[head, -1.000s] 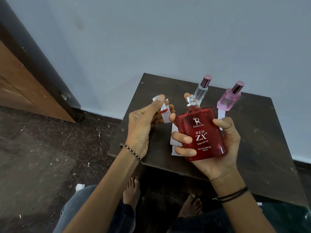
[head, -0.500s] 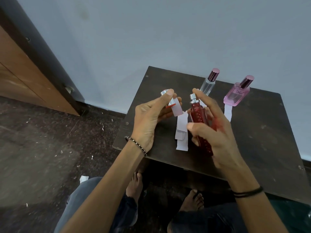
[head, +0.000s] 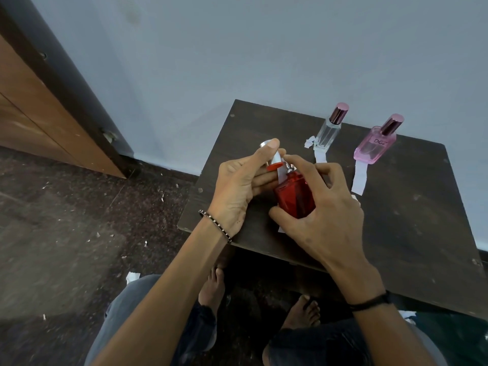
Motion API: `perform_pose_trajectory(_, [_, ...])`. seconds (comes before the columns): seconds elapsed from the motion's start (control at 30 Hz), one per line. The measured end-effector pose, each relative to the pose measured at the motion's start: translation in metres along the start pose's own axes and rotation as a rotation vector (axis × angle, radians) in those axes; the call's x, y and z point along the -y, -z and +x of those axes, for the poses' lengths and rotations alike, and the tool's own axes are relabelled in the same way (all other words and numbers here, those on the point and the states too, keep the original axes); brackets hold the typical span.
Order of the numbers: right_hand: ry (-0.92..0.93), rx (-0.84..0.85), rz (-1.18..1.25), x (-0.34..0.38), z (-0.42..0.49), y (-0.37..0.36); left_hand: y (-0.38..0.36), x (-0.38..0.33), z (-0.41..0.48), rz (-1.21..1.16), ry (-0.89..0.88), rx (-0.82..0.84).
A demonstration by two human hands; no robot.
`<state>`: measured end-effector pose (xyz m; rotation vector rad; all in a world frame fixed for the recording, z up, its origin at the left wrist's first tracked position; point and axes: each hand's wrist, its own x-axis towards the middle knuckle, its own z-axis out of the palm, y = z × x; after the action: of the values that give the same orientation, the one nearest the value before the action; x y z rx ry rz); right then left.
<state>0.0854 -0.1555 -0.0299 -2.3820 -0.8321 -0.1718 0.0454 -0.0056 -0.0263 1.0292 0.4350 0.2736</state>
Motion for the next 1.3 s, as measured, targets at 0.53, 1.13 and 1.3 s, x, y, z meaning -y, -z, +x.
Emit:
perform_pose_trajectory(0.53, [-0.355,-0.002,0.562,-0.006,0.000,0.007,-0.001,-0.002,0.002,-0.082,0.011,-0.040])
perform_pose_trajectory(1.13, [-0.599,0.507,1.718,-0.006,0.009,0.028,0.000,0.000,0.005,-0.065,-0.059,-0.133])
perform_pose_trajectory(1.3, [-0.577,0.449,1.191,-0.001,0.008,0.023,0.000,-0.003,0.006,-0.126,-0.020,-0.137])
